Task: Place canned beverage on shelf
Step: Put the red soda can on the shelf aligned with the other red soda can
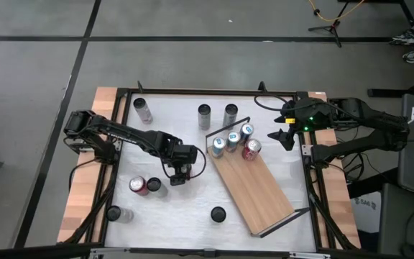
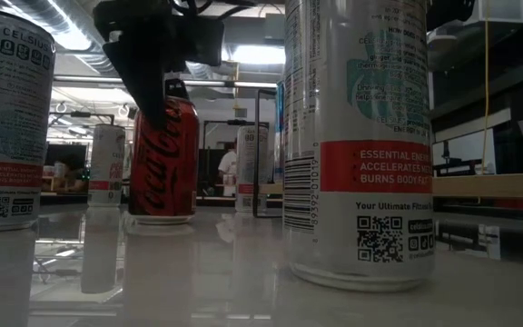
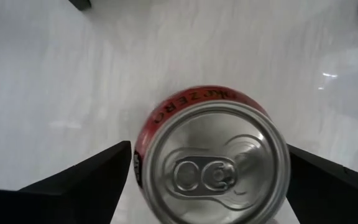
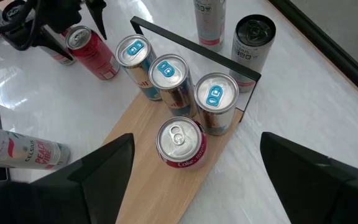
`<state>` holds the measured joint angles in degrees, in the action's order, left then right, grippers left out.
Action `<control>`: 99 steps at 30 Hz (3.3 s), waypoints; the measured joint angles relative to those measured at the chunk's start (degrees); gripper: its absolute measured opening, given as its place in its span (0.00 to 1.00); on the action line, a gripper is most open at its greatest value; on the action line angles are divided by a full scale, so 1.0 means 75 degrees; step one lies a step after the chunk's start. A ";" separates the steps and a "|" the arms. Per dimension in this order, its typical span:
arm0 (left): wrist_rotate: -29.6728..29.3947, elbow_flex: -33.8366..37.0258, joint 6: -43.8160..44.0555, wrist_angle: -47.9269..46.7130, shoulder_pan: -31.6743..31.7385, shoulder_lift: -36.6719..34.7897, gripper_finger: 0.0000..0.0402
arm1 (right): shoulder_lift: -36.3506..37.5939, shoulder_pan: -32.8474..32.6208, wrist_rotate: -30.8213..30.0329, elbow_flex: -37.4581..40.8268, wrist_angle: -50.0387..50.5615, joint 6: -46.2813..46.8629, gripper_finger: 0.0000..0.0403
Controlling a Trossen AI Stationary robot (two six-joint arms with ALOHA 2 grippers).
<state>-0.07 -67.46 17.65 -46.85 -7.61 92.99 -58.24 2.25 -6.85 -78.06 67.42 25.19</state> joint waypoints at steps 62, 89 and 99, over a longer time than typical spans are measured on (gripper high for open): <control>-0.0116 -0.7595 0.0395 -0.1347 0.0667 0.3918 0.69 | -0.0003 -0.0001 0.0057 0.0000 0.0003 0.0000 0.84; -0.0622 -0.7533 0.0162 -0.1357 0.0554 0.4083 0.73 | -0.0003 0.0001 0.0058 0.0000 0.0000 0.0000 0.84; -0.0684 -0.7525 0.0153 -0.1406 0.0552 0.4210 0.73 | -0.0003 -0.0001 0.0058 0.0000 -0.0006 0.0000 0.84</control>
<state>-5.21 -123.90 18.80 -57.40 -3.47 124.56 -58.26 2.24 -6.42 -78.06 67.37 25.19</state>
